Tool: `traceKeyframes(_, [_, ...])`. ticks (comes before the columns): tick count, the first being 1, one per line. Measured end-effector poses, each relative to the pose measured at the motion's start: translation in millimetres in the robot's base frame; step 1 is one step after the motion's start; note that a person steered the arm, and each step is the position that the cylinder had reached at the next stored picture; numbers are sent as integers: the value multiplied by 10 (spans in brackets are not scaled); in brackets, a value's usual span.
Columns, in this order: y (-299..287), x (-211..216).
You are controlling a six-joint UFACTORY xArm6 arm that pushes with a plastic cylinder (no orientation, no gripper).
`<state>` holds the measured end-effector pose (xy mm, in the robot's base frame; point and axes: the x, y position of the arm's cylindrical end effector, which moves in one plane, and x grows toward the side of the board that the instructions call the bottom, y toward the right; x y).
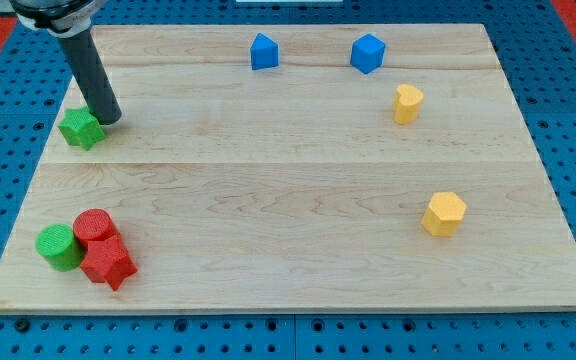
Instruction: Move the green star towards the green circle
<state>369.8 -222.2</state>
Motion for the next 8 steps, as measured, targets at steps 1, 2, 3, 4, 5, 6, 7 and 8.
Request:
traceKeyframes(1, [6, -207])
traceKeyframes(2, [-266, -134])
traceKeyframes(3, [-355, 68])
traceKeyframes(4, [-355, 327])
traceKeyframes(5, [-355, 574])
traceKeyframes(6, [-355, 586])
traceKeyframes(7, [-431, 561])
traceKeyframes(8, [-504, 601])
